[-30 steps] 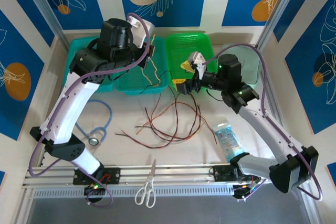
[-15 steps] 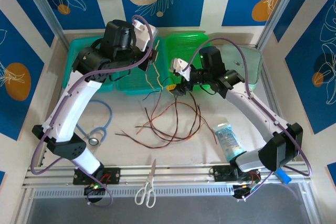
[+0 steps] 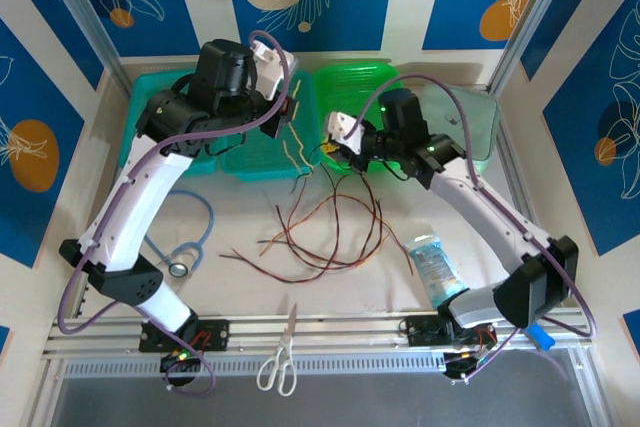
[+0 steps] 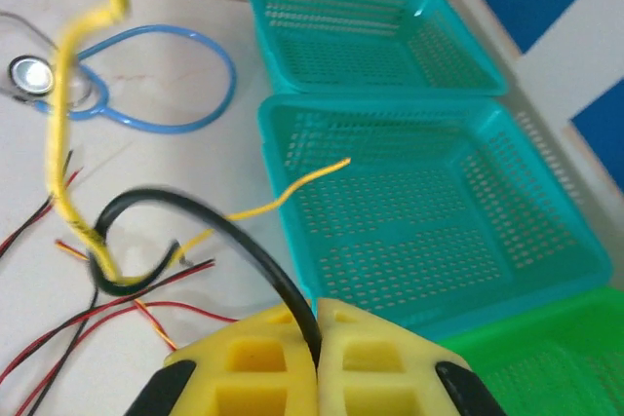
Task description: Untangle the cables
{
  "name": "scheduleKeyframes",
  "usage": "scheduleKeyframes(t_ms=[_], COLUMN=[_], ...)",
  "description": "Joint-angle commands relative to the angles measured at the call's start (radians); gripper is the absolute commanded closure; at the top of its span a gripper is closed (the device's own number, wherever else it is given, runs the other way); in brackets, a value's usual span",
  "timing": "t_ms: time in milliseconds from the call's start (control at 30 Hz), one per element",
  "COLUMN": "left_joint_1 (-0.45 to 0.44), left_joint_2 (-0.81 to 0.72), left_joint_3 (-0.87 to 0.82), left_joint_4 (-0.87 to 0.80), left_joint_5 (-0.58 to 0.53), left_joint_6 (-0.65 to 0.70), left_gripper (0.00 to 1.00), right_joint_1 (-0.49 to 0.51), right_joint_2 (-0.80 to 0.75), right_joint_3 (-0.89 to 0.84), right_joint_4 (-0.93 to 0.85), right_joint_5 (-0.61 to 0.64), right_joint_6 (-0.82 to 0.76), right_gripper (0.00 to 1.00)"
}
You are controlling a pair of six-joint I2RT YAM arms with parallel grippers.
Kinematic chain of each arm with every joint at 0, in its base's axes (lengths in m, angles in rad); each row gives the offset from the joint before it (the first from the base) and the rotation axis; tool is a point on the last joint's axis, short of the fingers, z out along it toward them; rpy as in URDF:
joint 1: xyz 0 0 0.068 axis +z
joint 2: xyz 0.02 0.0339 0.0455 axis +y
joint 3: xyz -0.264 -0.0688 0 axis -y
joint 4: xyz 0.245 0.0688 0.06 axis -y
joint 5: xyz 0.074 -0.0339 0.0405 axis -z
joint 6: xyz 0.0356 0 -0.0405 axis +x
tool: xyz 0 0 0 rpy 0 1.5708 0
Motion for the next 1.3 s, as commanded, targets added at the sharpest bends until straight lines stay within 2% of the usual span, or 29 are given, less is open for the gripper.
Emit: scheduleKeyframes(t_ms=[0,167,267,367,500,700,867,1033,1267], left_joint_1=[0.022,0.022,0.005,-0.002,-0.005,-0.02,-0.011,0.044,0.181], left_joint_2=[-0.052,-0.072,-0.069,-0.075,-0.077,-0.086,-0.077,-0.079,-0.028], left_joint_3=[-0.064,-0.17,-0.219,-0.27,-0.309,-0.348,-0.388,-0.394,-0.357], left_joint_4=[0.019,0.084,0.119,0.156,0.181,0.253,0.242,0.243,0.246], left_joint_5=[0.005,0.038,0.046,0.045,0.059,0.078,0.044,0.056,0.086], left_joint_6=[0.002,-0.037,-0.065,-0.083,-0.108,-0.143,-0.117,-0.114,-0.12], left_gripper=[1.0,1.0,1.0,1.0,1.0,1.0,1.0,1.0,1.0], right_joint_1=[-0.057,-0.069,-0.066,-0.08,-0.059,0.048,-0.046,-0.077,-0.138], right_joint_2=[-0.122,-0.212,-0.228,-0.235,-0.209,-0.029,-0.001,0.053,0.093], right_joint_3=[0.005,0.034,0.091,0.136,0.194,0.396,0.365,0.471,0.529], right_joint_4=[0.102,0.259,0.273,0.289,0.336,0.126,0.353,0.367,0.324], right_joint_5=[0.026,0.048,0.11,0.143,0.109,0.22,0.19,0.205,0.318], right_joint_6=[0.167,0.468,0.553,0.577,0.616,0.47,0.65,0.704,0.755], right_gripper=[1.0,1.0,1.0,1.0,1.0,1.0,1.0,1.0,1.0])
